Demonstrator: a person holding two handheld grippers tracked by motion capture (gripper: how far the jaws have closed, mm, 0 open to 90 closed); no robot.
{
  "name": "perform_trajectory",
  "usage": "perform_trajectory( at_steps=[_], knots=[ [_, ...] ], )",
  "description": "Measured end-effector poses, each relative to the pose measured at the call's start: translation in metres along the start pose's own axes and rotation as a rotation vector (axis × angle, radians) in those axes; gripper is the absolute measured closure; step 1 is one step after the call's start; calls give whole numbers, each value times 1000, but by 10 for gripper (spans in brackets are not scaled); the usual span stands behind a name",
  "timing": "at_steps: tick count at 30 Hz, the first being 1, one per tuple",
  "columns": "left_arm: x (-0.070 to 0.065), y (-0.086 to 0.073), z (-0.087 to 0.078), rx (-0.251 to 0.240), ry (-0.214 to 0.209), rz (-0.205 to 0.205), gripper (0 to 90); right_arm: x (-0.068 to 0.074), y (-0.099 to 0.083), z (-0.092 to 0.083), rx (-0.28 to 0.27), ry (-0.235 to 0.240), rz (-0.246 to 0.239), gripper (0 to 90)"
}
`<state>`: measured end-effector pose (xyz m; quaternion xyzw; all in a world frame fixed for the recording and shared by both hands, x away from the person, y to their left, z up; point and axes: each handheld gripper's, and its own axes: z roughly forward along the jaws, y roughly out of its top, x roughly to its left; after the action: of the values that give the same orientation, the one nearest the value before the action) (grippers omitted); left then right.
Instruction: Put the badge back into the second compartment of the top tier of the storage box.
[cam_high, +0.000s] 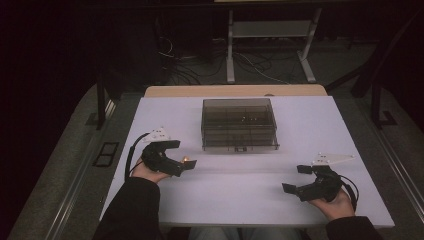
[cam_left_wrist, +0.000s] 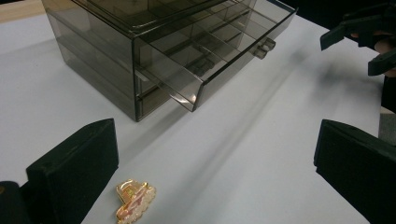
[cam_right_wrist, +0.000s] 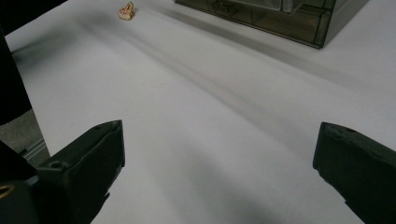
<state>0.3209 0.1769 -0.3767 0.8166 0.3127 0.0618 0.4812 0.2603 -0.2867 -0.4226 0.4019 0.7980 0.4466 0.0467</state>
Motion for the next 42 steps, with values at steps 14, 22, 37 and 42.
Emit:
perform_trajectory(
  at_steps=[14,22,37,42],
  knots=[
    [21,-3,8,-4,18,-45,0,0,0,0,0,-2,-3,15],
    [35,-6,10,-13,26,-75,0,-1,-1,0,0,-3,-1,15],
    [57,-14,24,7,30,-109,0,-1,-1,0,4,-3,-3,15],
    [64,-16,28,13,29,-132,0,0,-1,0,6,-2,-2,15]
  ],
)
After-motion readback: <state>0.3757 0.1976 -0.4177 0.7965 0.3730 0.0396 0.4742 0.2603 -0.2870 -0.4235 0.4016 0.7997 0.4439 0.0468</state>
